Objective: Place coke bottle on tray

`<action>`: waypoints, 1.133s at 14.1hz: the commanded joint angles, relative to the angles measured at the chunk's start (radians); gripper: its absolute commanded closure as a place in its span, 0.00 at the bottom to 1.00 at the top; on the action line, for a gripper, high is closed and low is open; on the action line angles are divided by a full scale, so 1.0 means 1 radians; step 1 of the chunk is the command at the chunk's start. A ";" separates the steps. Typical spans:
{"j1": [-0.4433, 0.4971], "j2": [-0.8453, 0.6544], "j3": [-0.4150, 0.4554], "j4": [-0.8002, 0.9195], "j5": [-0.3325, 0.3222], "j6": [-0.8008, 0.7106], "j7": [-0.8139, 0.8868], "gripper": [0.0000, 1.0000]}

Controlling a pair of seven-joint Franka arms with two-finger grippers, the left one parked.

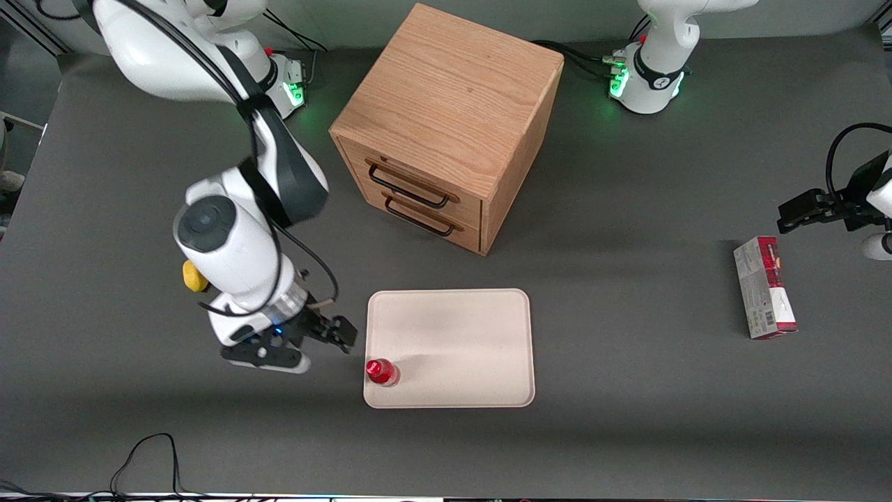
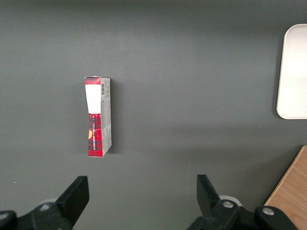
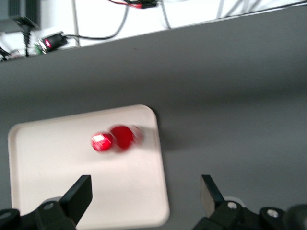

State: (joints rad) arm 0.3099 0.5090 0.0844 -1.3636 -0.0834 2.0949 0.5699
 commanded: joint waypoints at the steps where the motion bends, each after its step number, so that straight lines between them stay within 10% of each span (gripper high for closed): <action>1: -0.032 -0.206 -0.026 -0.175 -0.003 -0.102 -0.086 0.00; 8: -0.063 -0.590 -0.244 -0.406 0.116 -0.357 -0.378 0.00; 16: -0.092 -0.632 -0.250 -0.404 0.126 -0.441 -0.364 0.00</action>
